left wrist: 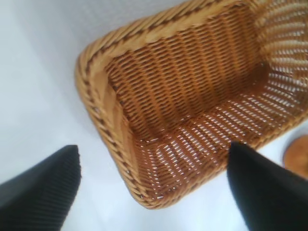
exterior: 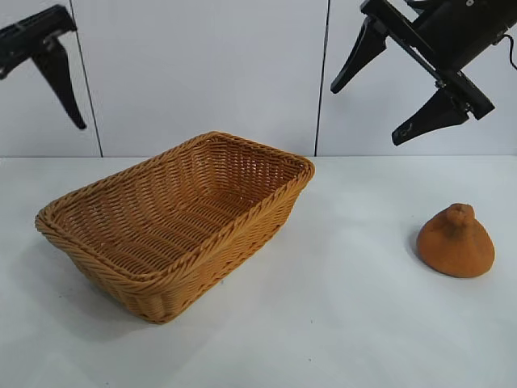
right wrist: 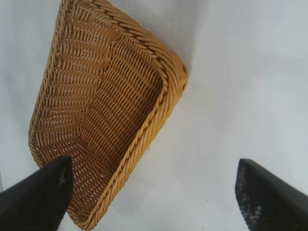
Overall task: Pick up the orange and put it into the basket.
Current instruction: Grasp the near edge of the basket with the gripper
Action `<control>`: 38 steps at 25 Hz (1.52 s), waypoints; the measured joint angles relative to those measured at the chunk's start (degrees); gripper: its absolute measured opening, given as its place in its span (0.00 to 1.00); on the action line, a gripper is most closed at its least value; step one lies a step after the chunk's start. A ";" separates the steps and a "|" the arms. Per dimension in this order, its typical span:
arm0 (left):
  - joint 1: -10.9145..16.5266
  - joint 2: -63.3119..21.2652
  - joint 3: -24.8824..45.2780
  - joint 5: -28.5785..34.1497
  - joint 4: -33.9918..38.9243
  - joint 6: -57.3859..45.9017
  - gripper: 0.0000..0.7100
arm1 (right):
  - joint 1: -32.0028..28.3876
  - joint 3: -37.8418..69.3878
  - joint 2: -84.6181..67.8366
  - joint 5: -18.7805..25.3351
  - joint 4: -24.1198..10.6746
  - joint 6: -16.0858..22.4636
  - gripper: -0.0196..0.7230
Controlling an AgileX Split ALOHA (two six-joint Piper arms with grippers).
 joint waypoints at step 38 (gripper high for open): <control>-1.19 19.46 -3.26 -8.84 -1.27 -1.59 0.13 | 0.00 0.00 0.00 0.84 0.00 -0.11 0.88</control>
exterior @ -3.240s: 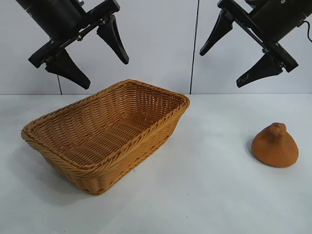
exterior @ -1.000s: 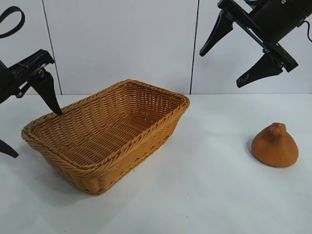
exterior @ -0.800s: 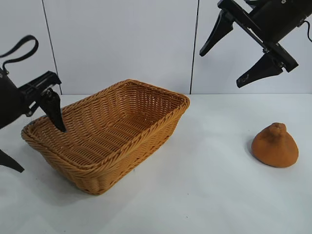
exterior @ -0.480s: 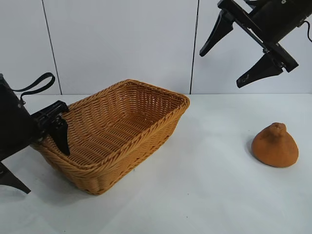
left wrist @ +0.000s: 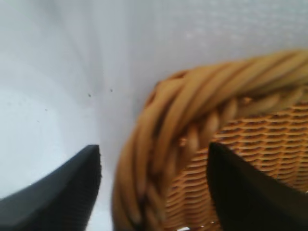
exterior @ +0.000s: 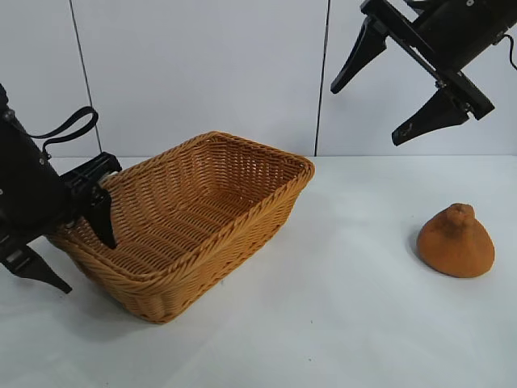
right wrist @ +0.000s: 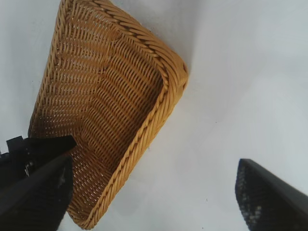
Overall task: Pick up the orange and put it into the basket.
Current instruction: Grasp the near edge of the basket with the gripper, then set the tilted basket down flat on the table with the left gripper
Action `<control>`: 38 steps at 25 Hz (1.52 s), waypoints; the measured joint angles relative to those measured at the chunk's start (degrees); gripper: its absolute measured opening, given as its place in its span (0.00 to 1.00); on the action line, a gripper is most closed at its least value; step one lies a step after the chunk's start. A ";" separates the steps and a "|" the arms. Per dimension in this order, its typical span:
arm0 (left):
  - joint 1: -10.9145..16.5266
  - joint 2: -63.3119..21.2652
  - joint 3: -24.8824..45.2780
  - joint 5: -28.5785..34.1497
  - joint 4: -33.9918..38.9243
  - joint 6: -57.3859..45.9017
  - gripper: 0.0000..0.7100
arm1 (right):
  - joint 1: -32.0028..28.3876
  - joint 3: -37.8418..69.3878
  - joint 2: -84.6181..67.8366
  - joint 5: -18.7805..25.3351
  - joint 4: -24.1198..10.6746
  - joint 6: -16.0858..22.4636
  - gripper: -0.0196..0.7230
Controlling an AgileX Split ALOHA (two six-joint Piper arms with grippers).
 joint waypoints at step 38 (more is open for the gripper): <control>0.17 19.21 -39.28 33.67 3.32 39.32 0.13 | 0.00 0.00 0.00 2.34 0.00 -0.02 0.88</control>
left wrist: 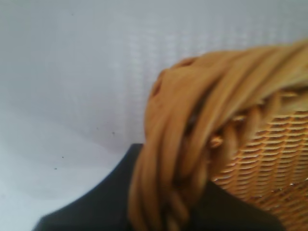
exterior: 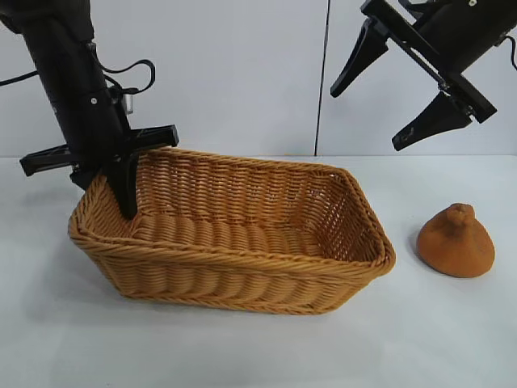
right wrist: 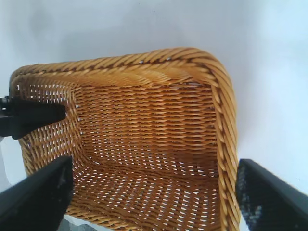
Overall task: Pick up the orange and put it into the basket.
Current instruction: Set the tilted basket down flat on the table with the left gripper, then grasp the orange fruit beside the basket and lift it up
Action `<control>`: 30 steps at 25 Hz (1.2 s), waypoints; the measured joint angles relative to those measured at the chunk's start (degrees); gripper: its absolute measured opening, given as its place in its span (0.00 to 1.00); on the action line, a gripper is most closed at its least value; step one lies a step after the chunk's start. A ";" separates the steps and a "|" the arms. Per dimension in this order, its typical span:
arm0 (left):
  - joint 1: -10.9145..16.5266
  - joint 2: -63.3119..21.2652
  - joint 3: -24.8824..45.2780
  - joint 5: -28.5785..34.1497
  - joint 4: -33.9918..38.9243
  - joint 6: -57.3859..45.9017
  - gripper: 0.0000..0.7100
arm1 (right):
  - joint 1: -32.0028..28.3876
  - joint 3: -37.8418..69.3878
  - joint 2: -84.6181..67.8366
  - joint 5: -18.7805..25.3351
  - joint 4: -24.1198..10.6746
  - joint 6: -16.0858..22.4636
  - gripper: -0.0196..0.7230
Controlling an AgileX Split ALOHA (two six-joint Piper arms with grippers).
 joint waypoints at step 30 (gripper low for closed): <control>4.08 -5.15 -23.66 8.17 17.69 3.14 0.89 | 0.00 0.00 0.00 0.83 -0.05 0.00 0.88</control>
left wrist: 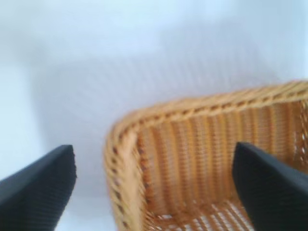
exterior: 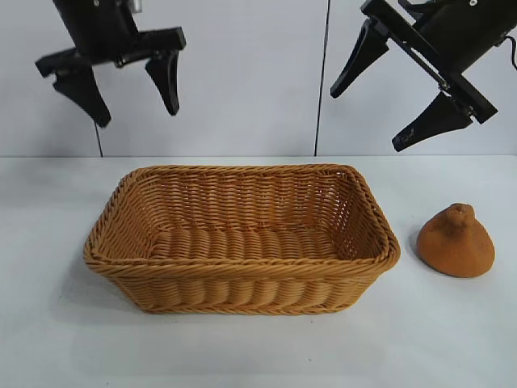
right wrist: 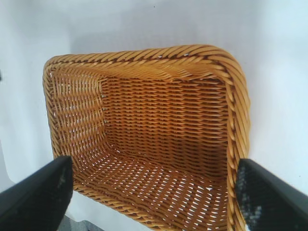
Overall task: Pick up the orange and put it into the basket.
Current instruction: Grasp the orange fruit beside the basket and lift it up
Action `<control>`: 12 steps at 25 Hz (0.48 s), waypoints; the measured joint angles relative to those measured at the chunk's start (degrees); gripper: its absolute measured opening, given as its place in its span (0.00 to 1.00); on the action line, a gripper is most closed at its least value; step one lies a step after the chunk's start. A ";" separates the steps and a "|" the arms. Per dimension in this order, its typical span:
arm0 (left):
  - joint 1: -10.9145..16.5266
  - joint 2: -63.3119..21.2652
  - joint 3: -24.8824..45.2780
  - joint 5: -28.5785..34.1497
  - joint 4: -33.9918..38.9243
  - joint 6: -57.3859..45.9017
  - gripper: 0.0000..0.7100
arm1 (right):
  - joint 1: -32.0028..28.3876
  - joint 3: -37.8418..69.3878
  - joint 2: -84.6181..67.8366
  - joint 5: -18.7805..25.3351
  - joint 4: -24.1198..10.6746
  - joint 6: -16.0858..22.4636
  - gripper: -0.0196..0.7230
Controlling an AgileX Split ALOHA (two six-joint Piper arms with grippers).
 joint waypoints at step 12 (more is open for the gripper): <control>6.75 -9.69 10.36 0.00 0.49 3.26 0.89 | 0.00 0.00 0.00 0.37 -0.11 0.00 0.88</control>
